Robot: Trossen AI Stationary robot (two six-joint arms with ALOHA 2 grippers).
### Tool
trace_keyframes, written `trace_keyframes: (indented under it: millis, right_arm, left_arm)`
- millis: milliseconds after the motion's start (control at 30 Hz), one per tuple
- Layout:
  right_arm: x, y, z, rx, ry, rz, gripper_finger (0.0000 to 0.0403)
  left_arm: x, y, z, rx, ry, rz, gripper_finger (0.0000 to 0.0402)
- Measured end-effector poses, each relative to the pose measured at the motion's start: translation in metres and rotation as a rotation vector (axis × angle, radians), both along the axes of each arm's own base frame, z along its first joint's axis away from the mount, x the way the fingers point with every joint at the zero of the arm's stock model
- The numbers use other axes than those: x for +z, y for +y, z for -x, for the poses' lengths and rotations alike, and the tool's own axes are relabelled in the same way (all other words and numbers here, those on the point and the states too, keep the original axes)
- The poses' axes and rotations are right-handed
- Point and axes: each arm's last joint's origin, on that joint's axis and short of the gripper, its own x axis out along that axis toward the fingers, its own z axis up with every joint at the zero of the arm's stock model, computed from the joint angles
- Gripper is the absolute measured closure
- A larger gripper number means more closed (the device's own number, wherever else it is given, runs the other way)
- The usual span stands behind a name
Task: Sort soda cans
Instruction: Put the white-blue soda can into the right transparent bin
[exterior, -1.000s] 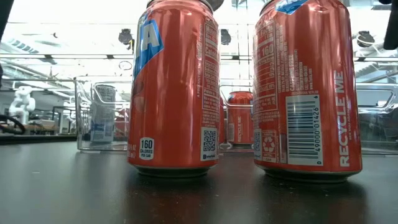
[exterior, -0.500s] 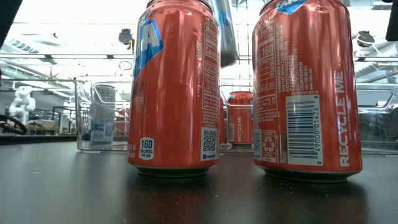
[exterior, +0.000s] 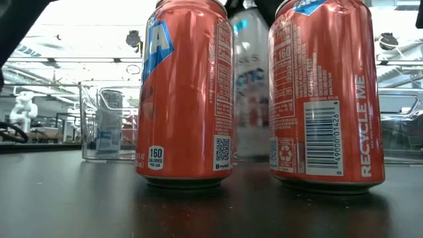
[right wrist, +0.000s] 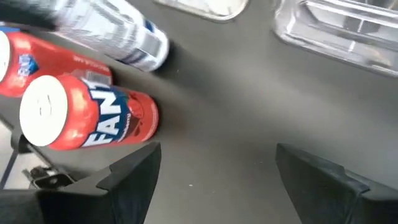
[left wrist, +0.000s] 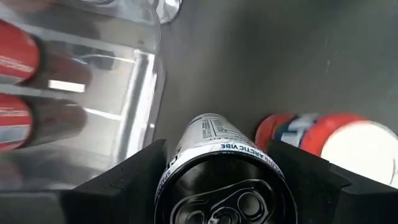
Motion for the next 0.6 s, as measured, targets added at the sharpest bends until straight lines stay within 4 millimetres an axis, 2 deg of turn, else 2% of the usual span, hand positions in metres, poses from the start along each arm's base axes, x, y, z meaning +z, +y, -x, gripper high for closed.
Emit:
trace_keyframes:
  millis: [167, 600]
  right_arm:
    - [0.0006, 0.0022, -0.0018, 0.057, -0.008, 0.005, 0.0093]
    - [0.0007, 0.0023, -0.0018, 0.122, 0.001, 0.040, 0.0093]
  left_arm:
    - [-0.0074, 0.0078, -0.0083, 0.031, -0.009, 0.022, 0.0130]
    - [-0.0093, 0.0097, -0.0065, 0.154, 0.007, 0.028, 0.0130]
